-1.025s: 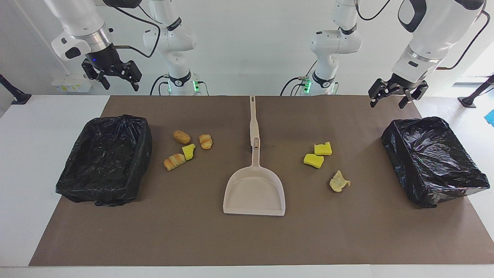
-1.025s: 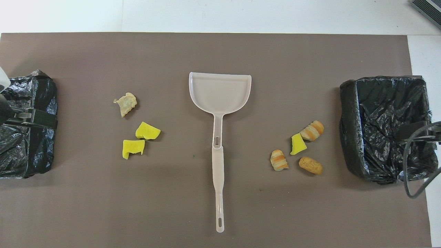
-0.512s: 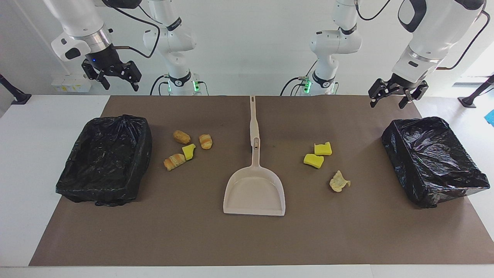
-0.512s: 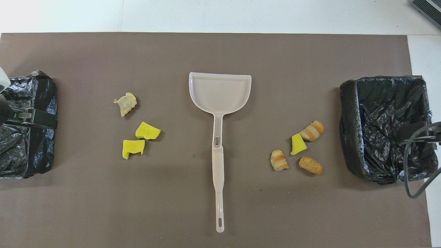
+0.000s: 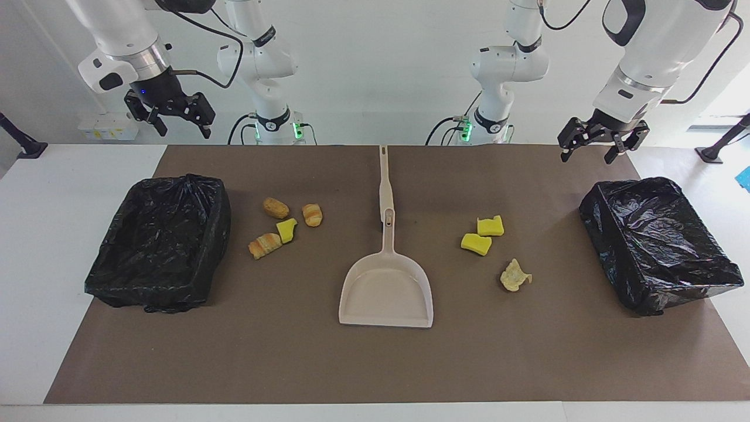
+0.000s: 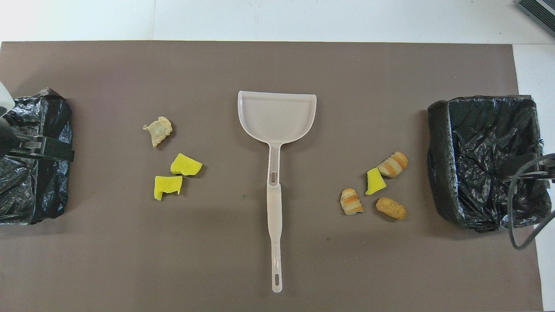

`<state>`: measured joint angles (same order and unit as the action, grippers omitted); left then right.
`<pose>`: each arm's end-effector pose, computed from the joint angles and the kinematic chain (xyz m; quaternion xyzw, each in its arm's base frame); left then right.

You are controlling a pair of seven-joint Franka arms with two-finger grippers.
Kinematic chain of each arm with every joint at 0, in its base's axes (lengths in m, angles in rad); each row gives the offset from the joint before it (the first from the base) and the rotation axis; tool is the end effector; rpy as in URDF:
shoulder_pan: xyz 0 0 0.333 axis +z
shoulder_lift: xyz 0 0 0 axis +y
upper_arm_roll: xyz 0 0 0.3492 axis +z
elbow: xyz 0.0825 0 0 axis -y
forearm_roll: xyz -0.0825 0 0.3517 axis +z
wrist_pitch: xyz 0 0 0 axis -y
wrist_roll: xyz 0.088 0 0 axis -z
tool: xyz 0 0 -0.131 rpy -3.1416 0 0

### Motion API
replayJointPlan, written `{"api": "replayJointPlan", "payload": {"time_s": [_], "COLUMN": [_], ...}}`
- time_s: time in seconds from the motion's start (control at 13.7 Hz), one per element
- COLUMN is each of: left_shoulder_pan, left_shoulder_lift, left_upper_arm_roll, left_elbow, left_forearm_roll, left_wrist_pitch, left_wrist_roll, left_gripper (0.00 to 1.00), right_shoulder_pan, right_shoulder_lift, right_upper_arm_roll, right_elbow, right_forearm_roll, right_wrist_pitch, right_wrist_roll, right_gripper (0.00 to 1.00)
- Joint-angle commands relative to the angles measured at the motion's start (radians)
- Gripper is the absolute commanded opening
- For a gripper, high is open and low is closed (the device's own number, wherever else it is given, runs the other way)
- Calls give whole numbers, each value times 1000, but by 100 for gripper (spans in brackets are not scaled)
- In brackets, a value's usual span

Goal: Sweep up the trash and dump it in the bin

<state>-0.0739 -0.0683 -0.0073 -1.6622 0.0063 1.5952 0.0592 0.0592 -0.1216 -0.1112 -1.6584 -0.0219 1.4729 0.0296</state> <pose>0.4986 -0.0399 0.6305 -0.9975 0.0702 -0.0007 0.0034 0.4669 -0.0312 0.6473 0.9986 -0.0409 -0.0324 0.0039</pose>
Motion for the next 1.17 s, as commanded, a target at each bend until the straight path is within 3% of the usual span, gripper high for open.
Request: {"api": "replayJointPlan", "payload": {"time_s": [0.0,0.15,0.66,0.81,0.95,1.1], "left_shoulder_pan": [-14,-49,-228,-285,-366,-435], "left_shoulder_lift": [-18,-22,-94,-114,-154,-146], "left_upper_arm_roll": [4,1,1,1,1,1], "left_elbow": [-11,-22,-223,-296,-419,-468], "left_forearm_roll": [-5,-9,-46,-48,-52,-52], "left_wrist_pitch": [6,11,144,218,384,422], "left_wrist_roll": [21,14,-29,-41,-175,-237], "left_gripper": [100,100,100,100,100,100], "right_shoulder_pan": [-1,-1,-1,1,-1,1], "right_shoulder_lift": [-29,-32,-50,-50,-52,-52], "right_upper_arm_roll": [-1,-1,1,1,1,1], "right_elbow": [-32,-43,-70,-70,-70,-73], "right_forearm_roll": [-15,-13,-13,-15,-13,-13], "right_wrist_pitch": [7,7,14,15,12,15], "right_wrist_roll": [-23,-23,-22,-22,-23,-22], "right_gripper": [100,100,100,100,100,100]}}
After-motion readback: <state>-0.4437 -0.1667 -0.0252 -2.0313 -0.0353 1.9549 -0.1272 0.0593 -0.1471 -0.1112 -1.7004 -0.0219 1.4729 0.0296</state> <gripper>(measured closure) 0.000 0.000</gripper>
